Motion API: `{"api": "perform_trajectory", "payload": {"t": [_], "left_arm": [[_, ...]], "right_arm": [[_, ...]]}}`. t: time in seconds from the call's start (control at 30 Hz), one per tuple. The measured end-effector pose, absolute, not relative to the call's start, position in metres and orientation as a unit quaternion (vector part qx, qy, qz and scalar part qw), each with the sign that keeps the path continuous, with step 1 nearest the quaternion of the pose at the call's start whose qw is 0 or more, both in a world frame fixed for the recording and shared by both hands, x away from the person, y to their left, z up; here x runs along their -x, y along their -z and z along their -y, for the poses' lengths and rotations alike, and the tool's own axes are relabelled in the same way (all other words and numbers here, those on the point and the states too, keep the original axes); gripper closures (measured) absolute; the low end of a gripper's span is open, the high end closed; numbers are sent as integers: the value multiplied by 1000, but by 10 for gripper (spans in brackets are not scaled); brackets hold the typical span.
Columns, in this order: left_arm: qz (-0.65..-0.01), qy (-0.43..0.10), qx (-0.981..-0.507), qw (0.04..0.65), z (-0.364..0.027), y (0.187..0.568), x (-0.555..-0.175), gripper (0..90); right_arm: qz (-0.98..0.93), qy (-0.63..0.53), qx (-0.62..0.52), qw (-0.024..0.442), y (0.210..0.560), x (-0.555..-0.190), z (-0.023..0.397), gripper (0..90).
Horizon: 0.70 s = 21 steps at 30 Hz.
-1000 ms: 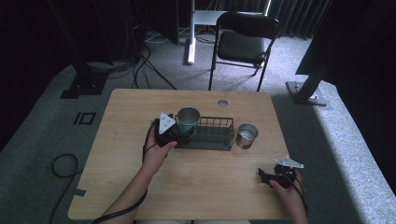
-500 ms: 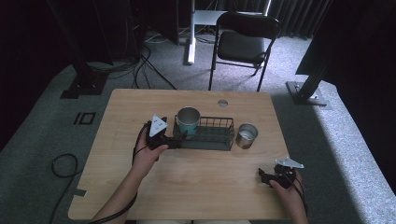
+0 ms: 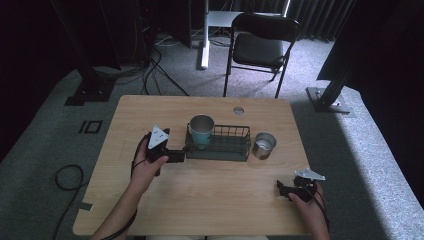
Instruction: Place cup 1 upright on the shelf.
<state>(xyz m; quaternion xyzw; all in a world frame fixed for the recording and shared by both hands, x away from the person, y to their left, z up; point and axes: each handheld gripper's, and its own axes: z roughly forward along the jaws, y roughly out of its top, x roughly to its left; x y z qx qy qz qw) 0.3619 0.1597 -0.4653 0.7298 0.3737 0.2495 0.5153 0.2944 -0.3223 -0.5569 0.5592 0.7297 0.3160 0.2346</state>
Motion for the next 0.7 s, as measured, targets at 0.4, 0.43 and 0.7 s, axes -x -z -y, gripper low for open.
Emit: {"api": "perform_trajectory", "payload": {"t": [0.4,0.43,0.7], "left_arm": [[-384,-249,-739,495,-193,474,-351,10],[-387,-251,-738,493,-196,476,-350,10],[-394,-243,-744,481,-217,484,-339,10]], "right_arm": [[-730,-316,-559,235,557,-294,322,114],[-730,-316,-559,235,557,-294,322,114],[-730,-316,-559,235,557,-294,322,114]]}}
